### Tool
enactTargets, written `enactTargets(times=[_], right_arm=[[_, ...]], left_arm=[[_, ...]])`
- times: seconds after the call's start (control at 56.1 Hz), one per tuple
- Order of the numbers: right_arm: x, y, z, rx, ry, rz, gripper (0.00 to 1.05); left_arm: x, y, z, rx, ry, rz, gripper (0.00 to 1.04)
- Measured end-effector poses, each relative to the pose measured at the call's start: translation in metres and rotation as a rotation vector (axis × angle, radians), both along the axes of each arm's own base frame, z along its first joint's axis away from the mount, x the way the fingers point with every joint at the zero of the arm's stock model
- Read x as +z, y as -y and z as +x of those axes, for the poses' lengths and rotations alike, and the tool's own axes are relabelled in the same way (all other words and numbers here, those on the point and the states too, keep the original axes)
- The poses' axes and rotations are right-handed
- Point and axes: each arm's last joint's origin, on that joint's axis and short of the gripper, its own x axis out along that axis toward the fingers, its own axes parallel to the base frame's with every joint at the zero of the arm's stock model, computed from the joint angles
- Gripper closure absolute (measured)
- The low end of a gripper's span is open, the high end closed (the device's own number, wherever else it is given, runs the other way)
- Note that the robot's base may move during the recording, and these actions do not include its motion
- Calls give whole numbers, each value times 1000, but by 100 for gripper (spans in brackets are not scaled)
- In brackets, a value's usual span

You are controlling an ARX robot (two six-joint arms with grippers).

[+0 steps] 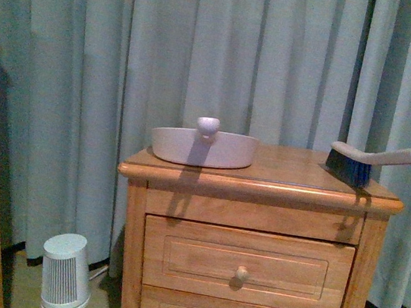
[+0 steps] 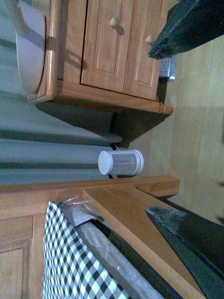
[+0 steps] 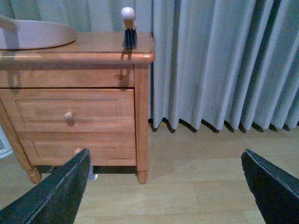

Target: Clean up trash

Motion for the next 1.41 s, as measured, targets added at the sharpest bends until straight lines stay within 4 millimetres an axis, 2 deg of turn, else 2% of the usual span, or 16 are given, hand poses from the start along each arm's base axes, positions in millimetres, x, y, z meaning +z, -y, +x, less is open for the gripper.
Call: enactTargets(times=[1.407], right_arm=[[0, 0, 0, 0, 0, 0, 7]], left_arm=[[0, 0, 0, 0, 0, 0, 8]])
